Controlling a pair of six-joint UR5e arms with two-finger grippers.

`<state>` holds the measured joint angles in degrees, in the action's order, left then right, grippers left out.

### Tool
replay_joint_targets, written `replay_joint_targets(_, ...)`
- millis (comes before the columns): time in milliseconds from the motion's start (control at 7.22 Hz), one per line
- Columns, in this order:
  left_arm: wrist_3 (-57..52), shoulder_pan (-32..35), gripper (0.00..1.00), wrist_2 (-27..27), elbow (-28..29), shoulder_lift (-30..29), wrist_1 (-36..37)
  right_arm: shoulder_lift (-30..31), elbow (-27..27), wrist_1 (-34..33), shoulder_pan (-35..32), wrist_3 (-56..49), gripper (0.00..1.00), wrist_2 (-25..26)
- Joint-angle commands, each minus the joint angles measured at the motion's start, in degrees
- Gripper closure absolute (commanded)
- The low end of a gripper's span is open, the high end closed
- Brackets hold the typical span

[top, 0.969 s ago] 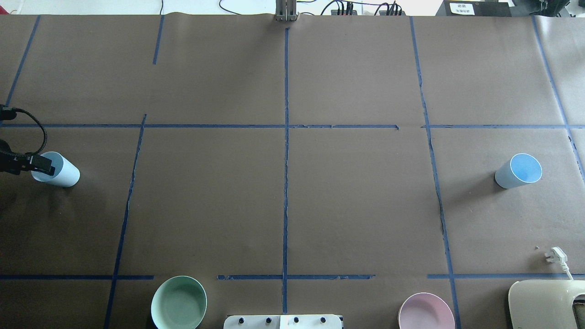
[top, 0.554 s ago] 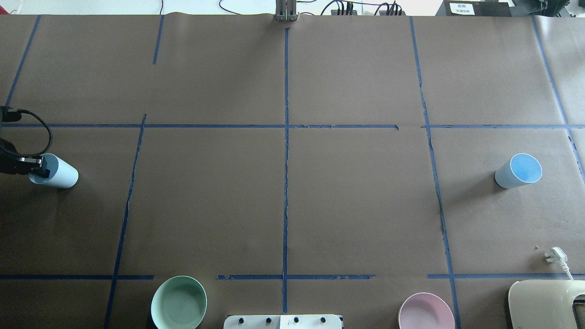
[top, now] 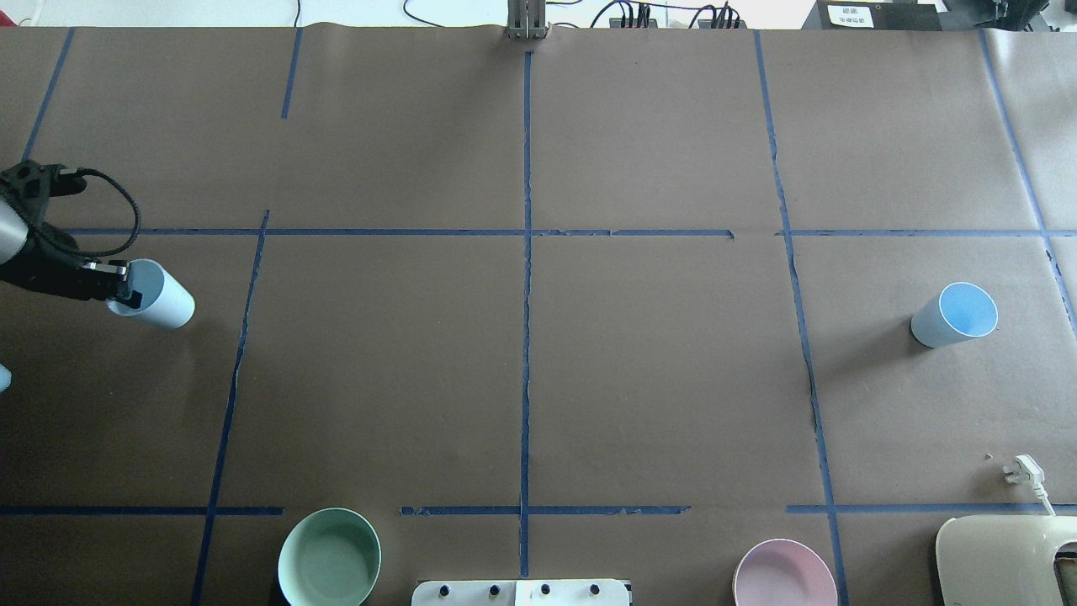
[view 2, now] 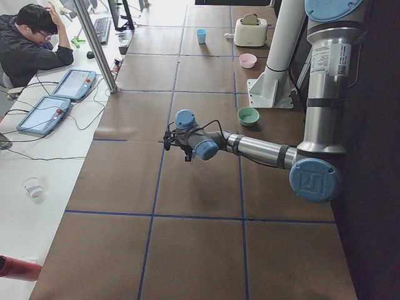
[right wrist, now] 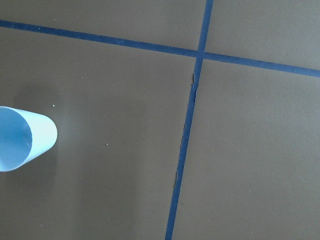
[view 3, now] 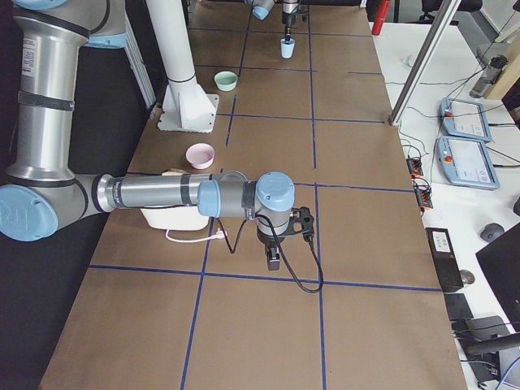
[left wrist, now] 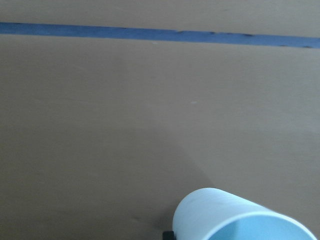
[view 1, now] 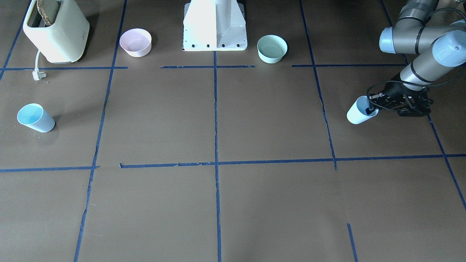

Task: Stack blue cups with both arms
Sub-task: 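Carry the cup with the left gripper to the table center and set it down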

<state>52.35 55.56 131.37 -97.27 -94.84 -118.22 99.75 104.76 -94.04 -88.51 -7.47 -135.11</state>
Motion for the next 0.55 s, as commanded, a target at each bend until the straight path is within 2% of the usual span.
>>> replay_joint_targets(0,5.0,-2.5,1.00,0.0,0.7,-15.5,8.6,0.0,0.0,0.0,0.0,0.0,0.00,-0.2)
replay_joint_targets(415,11.6,-15.6,0.99,-13.7,1.6,-29.7,17.3,0.0,0.0,0.0,0.0,0.1,0.00,-0.2)
